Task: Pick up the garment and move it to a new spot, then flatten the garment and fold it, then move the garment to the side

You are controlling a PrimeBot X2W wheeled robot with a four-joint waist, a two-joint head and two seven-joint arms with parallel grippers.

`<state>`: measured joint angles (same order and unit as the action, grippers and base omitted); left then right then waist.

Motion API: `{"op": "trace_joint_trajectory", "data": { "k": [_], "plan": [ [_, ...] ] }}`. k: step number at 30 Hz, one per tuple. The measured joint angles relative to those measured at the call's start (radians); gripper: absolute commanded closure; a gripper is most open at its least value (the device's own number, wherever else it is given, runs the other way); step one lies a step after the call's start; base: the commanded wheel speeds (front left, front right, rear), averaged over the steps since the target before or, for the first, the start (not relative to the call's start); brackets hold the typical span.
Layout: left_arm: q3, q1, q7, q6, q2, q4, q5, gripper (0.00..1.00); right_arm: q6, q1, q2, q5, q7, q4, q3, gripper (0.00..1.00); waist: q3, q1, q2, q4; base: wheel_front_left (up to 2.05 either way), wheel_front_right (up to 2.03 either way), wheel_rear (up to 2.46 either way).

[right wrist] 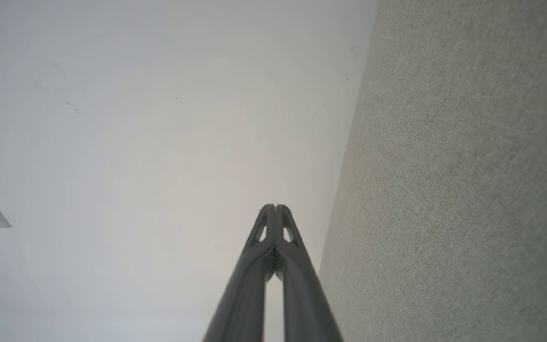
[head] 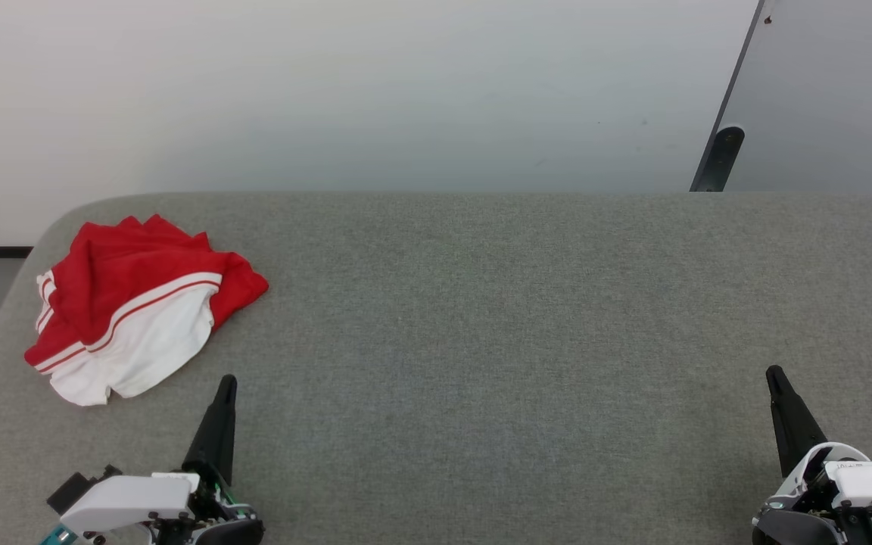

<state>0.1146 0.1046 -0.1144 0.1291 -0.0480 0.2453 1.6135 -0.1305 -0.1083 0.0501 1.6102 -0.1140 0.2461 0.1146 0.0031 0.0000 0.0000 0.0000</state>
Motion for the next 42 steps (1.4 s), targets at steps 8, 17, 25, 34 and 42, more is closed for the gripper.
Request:
{"op": "trace_joint_trajectory", "data": {
  "k": [8,17,25,34,42],
  "plan": [
    [0.000,0.000,0.000,0.000,0.000,0.000,0.000,1.00,0.000,0.000,0.000,0.000,0.000,0.000,0.000,1.00,0.000,0.0000,0.0000,0.000,0.00,0.00,0.00],
    [0.000,0.000,0.000,0.000,0.000,0.000,0.000,1.00,0.000,0.000,0.000,0.000,0.000,0.000,0.000,1.00,0.000,0.0000,0.0000,0.000,0.00,0.00,0.00],
    [0.000,0.000,0.000,0.000,0.000,0.000,0.000,1.00,0.000,0.000,0.000,0.000,0.000,0.000,0.000,1.00,0.000,0.0000,0.0000,0.000,0.00,0.00,0.00],
    [0.000,0.000,0.000,0.000,0.000,0.000,0.000,1.00,0.000,0.000,0.000,0.000,0.000,0.000,0.000,1.00,0.000,0.0000,0.0000,0.000,0.00,0.00,0.00],
    [0.000,0.000,0.000,0.000,0.000,0.000,0.000,1.00,0.000,0.000,0.000,0.000,0.000,0.000,0.000,1.00,0.000,0.0000,0.0000,0.000,0.00,0.00,0.00]
  ]
}}
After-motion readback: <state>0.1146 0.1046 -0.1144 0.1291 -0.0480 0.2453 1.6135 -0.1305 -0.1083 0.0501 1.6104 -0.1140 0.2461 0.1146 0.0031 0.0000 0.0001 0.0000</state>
